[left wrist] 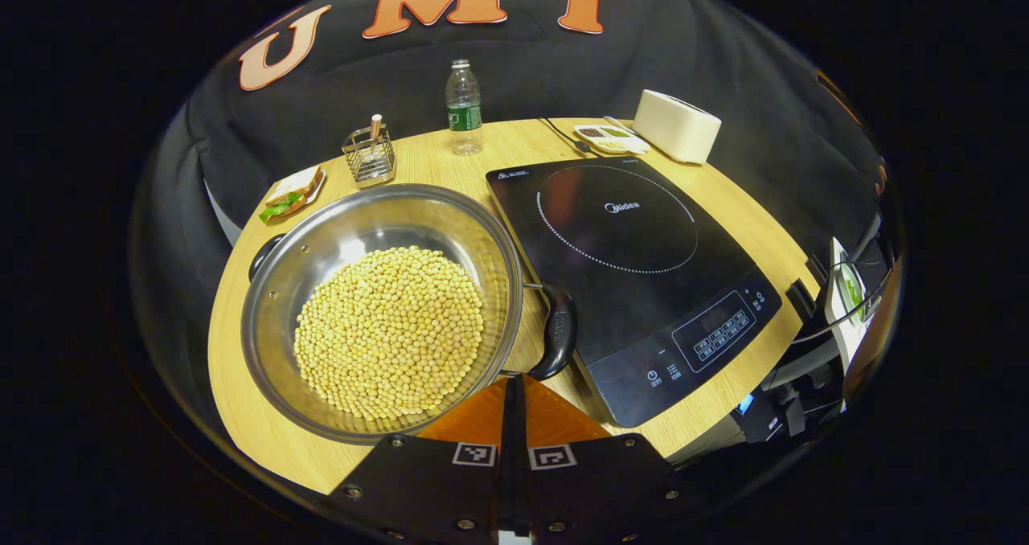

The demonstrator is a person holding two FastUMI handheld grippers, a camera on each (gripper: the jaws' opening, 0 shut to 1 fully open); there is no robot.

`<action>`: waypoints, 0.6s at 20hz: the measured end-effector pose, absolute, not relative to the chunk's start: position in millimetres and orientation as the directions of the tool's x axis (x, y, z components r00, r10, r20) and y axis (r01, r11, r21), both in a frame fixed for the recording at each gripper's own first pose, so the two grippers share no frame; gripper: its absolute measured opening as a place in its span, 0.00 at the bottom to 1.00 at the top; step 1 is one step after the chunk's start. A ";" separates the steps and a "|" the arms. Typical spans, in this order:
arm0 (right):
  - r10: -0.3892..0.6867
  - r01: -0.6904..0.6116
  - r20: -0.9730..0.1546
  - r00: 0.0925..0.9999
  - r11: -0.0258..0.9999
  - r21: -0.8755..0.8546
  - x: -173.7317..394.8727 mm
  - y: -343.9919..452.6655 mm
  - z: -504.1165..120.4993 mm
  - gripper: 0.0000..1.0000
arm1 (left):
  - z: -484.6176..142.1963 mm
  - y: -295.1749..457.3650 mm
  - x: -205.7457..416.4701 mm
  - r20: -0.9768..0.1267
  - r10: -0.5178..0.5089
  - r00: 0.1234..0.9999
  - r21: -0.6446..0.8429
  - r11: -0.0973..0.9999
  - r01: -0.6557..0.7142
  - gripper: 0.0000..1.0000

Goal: First push the handle of the pot to place it horizontally, then grasp the pot with both hands and set it on the induction cooktop.

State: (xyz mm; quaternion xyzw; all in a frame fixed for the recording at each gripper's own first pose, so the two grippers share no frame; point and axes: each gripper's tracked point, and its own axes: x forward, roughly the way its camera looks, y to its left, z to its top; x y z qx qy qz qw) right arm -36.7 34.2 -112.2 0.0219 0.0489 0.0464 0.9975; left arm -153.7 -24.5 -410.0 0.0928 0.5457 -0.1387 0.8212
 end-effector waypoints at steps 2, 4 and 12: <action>0.093 -0.089 -0.096 0.991 0.995 0.046 -36.6 35.7 -112.3 0.95 | -410.7 -26.9 -150.4 -0.919 -0.135 0.369 -0.010 0.947 0.321 0.01; 0.093 -0.088 -0.099 0.991 0.995 0.047 -37.2 37.1 -113.3 0.95 | -411.6 -28.6 -146.3 -0.916 -0.141 0.375 -0.018 0.949 0.313 0.01; 0.113 -0.105 -0.133 0.985 0.992 0.063 -33.0 53.0 -126.7 0.95 | -419.9 -39.1 -121.3 -0.900 -0.158 0.406 -0.037 0.956 0.291 0.00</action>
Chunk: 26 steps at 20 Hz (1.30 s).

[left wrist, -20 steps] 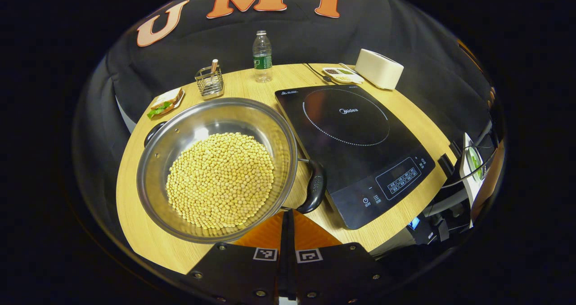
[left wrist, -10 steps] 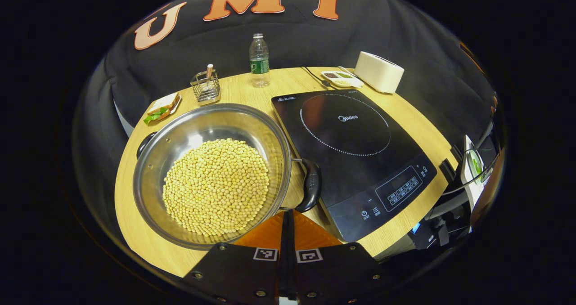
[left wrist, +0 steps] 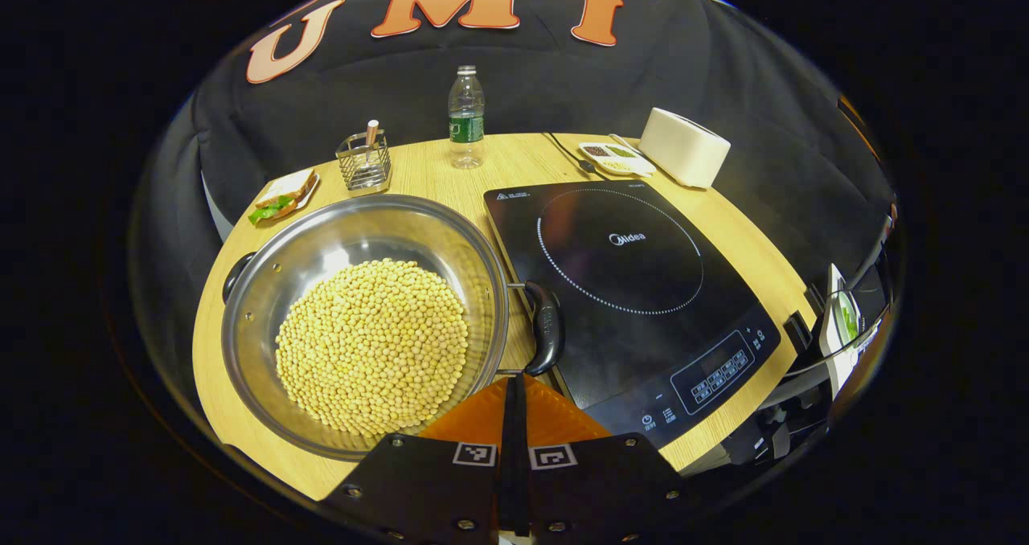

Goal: First push the handle of the pot to place it horizontally, then grasp the pot with both hands and set it on the induction cooktop.

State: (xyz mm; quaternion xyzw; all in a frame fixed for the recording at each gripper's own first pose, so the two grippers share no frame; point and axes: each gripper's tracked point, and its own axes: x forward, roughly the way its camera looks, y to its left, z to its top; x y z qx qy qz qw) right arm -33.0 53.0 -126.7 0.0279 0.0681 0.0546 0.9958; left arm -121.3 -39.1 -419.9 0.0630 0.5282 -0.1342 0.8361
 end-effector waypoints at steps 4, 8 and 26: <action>0.121 -0.112 -0.147 0.982 0.991 0.070 -28.5 62.8 -131.9 0.95 | -425.8 -44.8 -104.4 -0.892 -0.166 0.420 -0.050 0.960 0.274 0.01; 0.145 -0.131 -0.185 0.972 0.988 0.085 -27.1 78.4 -143.3 0.95 | -431.4 -49.8 -90.2 -0.887 -0.174 0.427 -0.063 0.963 0.262 0.01; 0.396 -0.257 -0.578 0.714 0.915 0.310 -18.4 227.6 -251.1 0.96 | -382.7 2.3 -65.4 -0.815 -0.173 0.552 -0.071 0.977 0.202 0.02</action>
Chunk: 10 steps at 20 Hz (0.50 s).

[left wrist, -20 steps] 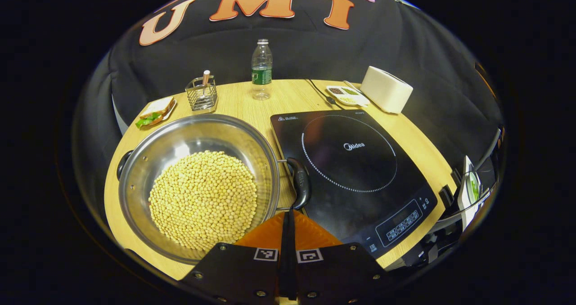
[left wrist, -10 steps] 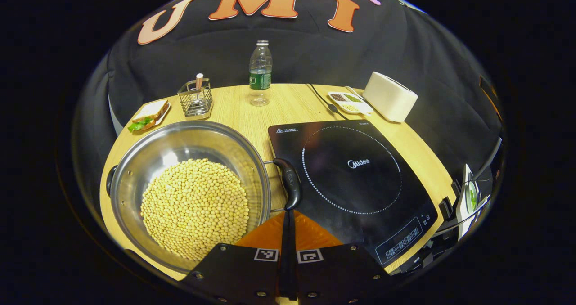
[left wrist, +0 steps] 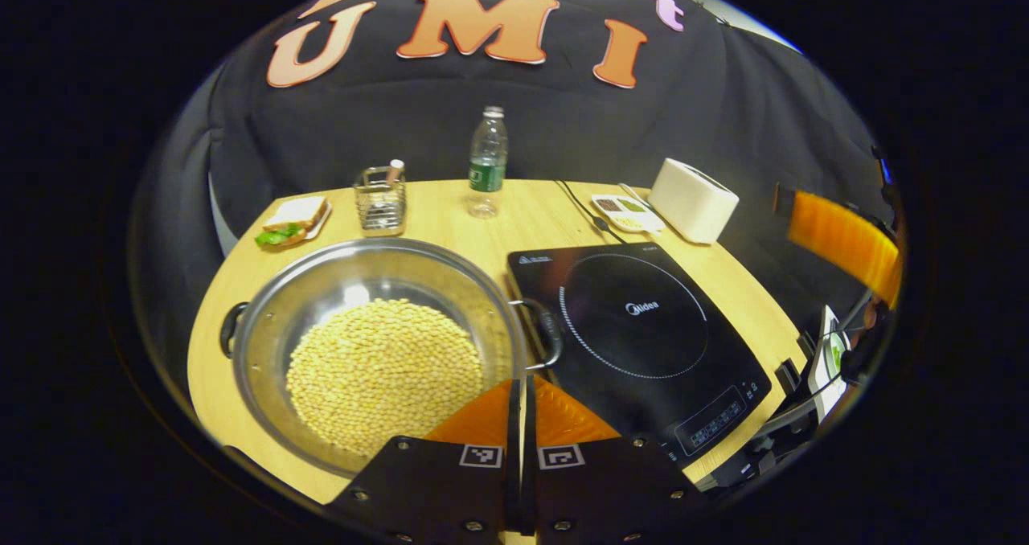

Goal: First push the handle of the pot to place it horizontally, then grasp the pot with both hands and set it on the induction cooktop.

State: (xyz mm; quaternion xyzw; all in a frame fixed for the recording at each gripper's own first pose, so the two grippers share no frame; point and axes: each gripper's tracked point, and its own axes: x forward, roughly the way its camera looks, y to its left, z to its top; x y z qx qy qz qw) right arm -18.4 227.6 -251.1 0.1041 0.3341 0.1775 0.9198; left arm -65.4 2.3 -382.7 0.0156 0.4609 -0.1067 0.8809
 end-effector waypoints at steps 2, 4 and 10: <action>0.434 -0.262 -0.616 0.658 0.898 0.352 -18.9 250.2 -264.6 0.95 | -363.8 37.0 -60.4 -0.803 -0.131 0.582 -0.068 0.989 0.129 0.02; 0.462 -0.261 -0.653 0.600 0.885 0.387 -19.1 274.5 -277.1 0.95 | -345.4 79.3 -56.2 -0.791 -0.073 0.607 -0.050 0.997 0.055 0.02; 0.490 -0.194 -0.748 0.448 0.870 0.453 -15.8 320.4 -317.4 0.93 | -310.4 193.9 -55.3 -0.767 0.121 0.630 0.069 0.992 -0.108 0.04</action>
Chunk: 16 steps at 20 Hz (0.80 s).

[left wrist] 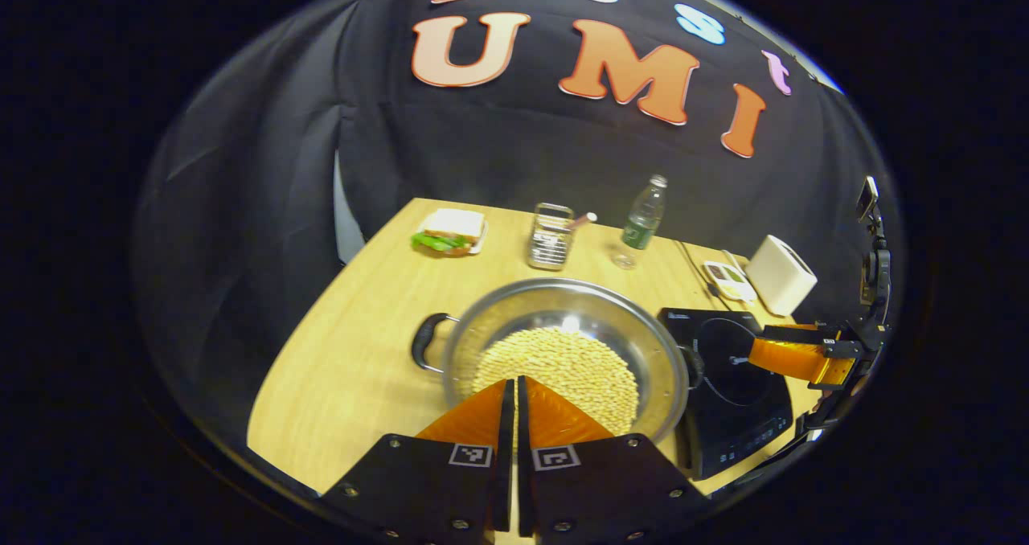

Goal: First push the handle of the pot to place it horizontally, then grasp the pot with both hands and set it on the induction cooktop.

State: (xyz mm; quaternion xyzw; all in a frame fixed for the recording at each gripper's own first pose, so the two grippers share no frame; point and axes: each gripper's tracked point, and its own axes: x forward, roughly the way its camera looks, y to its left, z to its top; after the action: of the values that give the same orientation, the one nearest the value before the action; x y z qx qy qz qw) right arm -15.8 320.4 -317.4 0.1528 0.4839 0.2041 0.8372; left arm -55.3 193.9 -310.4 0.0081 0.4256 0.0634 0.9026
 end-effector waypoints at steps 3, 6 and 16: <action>0.479 -0.183 -0.789 0.385 0.878 0.443 -20.4 335.3 -337.4 0.90 | -299.4 226.6 -53.0 -0.757 0.172 0.631 0.109 0.984 -0.138 0.22; 0.454 -0.138 -0.820 0.347 0.890 0.435 -16.7 340.4 -353.3 0.89 | -300.9 239.3 -44.2 -0.760 0.179 0.625 0.120 0.984 -0.135 0.54; 0.395 -0.065 -0.885 0.247 0.918 0.391 -23.7 355.4 -389.8 0.84 | -342.2 265.7 -6.7 -0.789 0.223 0.572 0.185 0.975 -0.125 0.90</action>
State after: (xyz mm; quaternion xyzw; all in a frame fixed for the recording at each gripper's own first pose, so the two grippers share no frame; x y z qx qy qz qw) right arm -23.7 355.4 -389.8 0.1385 0.5956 0.1477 0.7773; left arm -6.7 265.7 -342.2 0.0545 0.4518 0.0984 0.8850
